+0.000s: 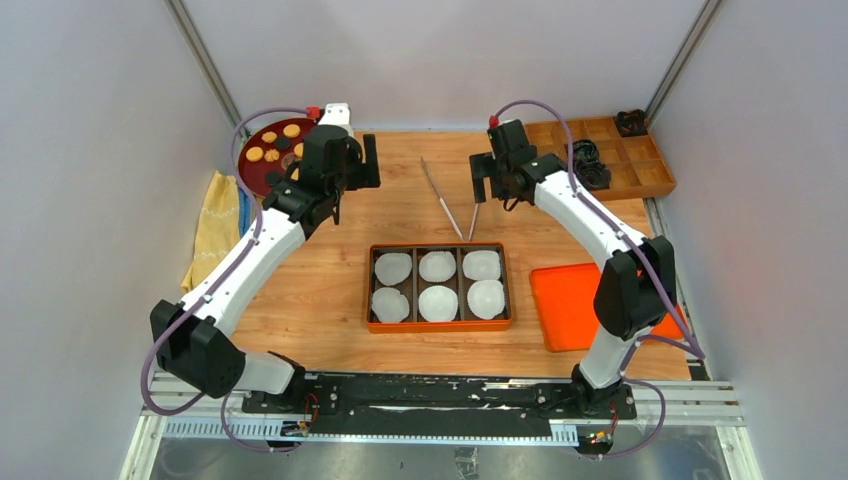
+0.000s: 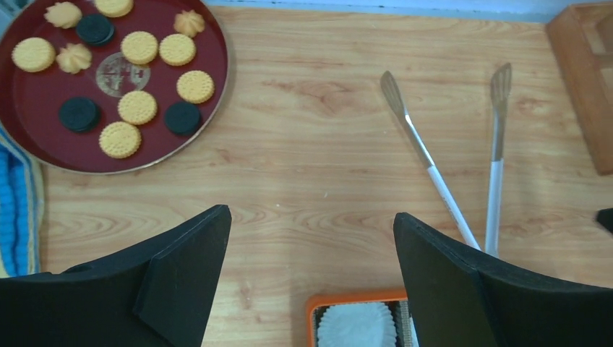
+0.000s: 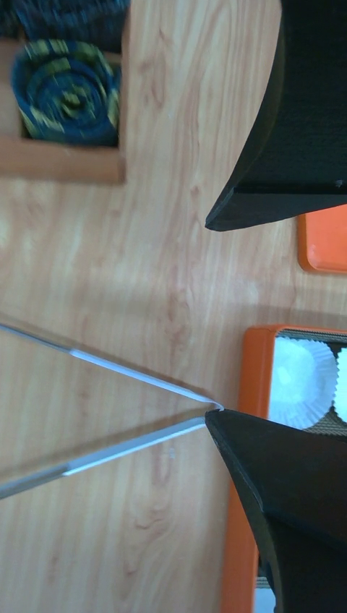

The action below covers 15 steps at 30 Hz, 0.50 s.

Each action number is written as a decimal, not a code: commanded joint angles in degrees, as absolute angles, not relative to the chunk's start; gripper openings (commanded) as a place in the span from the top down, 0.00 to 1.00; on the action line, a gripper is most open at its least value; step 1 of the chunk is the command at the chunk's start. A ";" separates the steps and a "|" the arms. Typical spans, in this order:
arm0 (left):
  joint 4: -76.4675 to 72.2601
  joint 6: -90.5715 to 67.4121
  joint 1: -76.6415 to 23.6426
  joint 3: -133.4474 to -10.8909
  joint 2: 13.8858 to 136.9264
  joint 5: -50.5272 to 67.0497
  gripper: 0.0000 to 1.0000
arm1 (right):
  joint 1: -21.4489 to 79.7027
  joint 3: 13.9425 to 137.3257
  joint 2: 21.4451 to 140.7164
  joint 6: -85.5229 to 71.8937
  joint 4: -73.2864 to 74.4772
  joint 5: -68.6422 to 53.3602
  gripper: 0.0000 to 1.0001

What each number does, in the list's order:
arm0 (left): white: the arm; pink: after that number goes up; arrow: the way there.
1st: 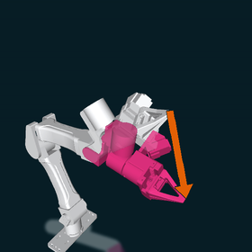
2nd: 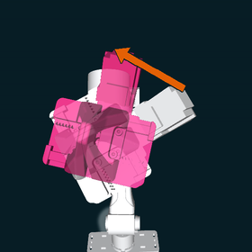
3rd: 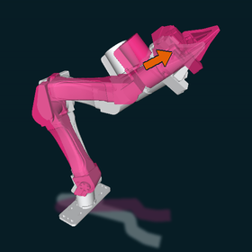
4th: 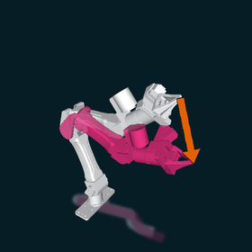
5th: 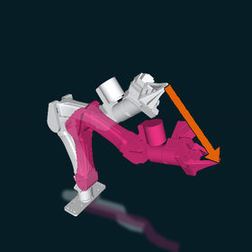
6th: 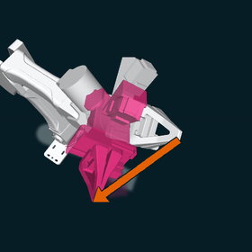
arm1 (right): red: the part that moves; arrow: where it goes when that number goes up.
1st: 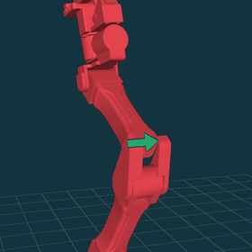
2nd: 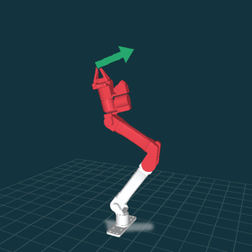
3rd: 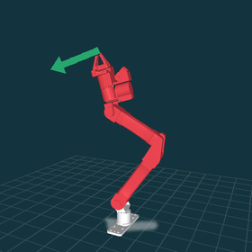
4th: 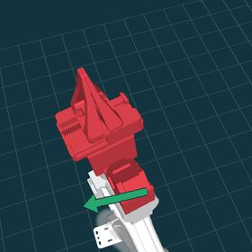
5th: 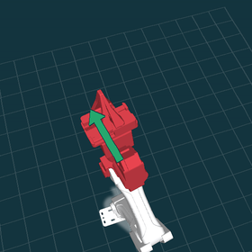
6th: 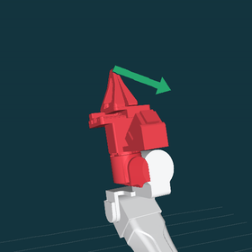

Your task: Pack the cookies

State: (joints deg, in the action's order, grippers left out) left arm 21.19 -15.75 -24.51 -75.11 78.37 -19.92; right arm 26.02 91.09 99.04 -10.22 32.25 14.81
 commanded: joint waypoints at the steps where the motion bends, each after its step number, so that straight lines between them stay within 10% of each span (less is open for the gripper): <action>1: 20.20 -15.82 -24.52 -76.14 78.77 -15.06 0.10 | 25.57 86.51 98.96 -12.91 29.81 6.18 0.00; 15: 19.78 -16.75 -24.44 -76.63 79.79 -12.59 0.06 | 25.75 87.24 103.73 -11.65 29.79 0.96 0.00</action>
